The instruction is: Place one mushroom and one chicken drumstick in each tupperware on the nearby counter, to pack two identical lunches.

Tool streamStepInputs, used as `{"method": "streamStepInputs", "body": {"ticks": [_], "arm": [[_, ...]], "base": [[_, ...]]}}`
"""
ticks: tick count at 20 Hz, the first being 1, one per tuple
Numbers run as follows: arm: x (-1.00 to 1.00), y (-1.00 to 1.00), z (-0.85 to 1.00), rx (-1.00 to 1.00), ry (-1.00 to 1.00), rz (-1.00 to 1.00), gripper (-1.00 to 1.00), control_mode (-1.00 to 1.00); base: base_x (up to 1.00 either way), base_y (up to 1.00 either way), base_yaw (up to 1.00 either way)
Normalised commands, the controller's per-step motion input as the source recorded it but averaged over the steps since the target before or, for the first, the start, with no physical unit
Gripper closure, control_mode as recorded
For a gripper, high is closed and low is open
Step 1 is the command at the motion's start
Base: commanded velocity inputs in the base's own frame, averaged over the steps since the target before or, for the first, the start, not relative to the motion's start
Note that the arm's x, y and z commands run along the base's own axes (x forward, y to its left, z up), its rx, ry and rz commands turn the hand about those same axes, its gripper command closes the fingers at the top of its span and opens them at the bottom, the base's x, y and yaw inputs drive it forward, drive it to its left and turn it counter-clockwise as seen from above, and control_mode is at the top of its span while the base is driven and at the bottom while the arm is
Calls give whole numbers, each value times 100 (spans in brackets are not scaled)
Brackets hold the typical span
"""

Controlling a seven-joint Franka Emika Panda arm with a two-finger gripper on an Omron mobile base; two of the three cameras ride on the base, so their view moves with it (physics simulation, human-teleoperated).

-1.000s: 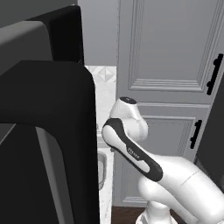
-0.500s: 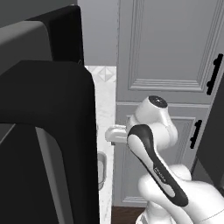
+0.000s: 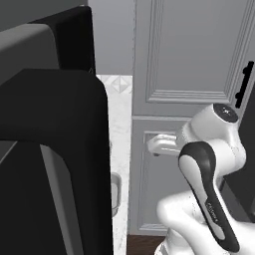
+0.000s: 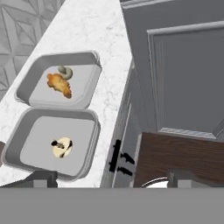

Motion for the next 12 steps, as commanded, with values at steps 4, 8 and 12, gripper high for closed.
{"method": "streamStepInputs", "body": {"ticks": [4,8,12], "arm": [[-76,-45,37,0,-19,-1,-100,-100],[-41,-12,2,0,-5,0,-100,100],[0,0,0,0,0,0,-100,100]], "base": [[0,0,0],[-48,-5,0],[-100,-8,0]]}}
